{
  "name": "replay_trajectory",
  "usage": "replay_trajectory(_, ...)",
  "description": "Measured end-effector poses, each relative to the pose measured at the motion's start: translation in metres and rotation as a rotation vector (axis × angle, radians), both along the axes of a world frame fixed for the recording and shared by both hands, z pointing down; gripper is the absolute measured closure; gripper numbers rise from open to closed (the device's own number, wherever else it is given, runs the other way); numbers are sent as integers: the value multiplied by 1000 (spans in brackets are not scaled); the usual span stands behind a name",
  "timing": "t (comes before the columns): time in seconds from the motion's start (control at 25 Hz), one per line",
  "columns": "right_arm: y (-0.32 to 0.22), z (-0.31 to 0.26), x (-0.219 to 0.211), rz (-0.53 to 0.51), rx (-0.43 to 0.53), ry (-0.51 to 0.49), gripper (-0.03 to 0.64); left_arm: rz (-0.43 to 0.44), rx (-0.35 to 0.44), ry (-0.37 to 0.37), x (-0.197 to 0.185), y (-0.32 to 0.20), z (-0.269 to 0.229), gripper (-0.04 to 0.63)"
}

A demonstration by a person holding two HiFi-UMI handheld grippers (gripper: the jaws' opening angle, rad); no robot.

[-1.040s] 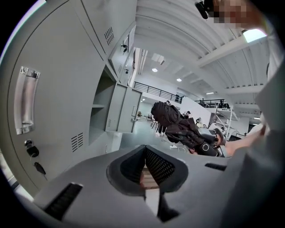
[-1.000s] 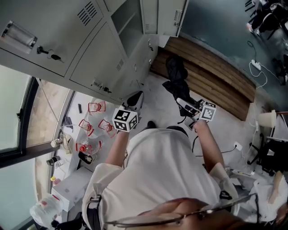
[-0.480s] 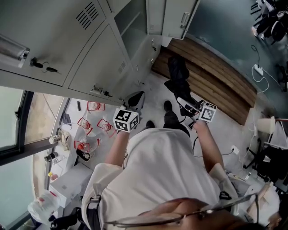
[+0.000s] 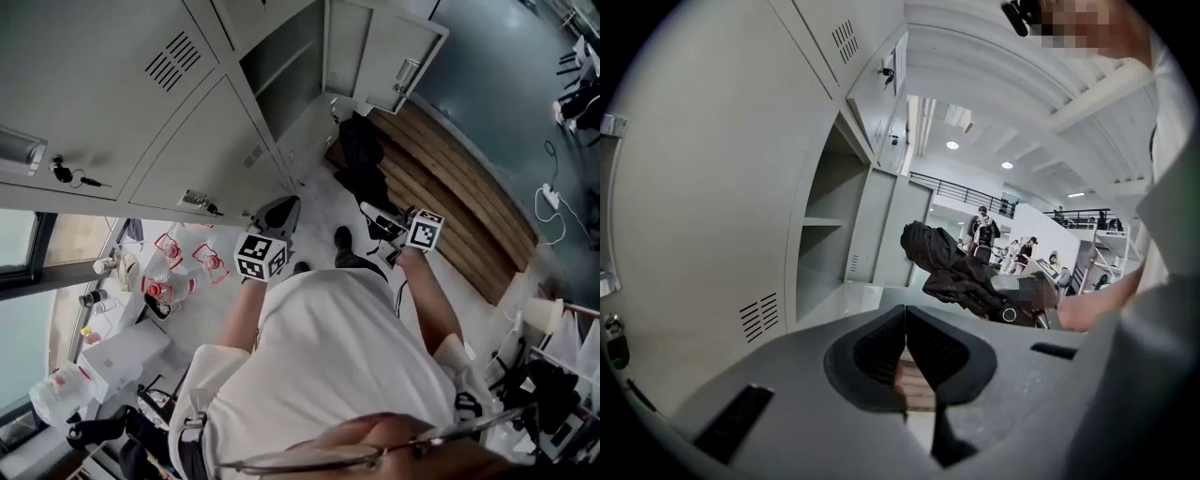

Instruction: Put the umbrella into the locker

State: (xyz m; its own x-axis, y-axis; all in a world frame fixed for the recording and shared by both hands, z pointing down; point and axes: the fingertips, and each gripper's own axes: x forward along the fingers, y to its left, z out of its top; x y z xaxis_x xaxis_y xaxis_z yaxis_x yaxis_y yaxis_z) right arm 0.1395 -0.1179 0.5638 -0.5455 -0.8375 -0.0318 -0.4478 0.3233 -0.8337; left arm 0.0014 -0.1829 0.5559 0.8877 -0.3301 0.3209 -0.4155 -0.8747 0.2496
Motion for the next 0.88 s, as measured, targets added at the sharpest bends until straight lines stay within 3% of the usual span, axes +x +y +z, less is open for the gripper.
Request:
replay_trajectory(0.48,-96,29,43,-174,-78,56,388,-231,7,-33,32,-31,-3,591)
replay_trajectory(0.88,-183,75,35,-257,-190,169,390,-412,16,-33,36,-31,-7,591)
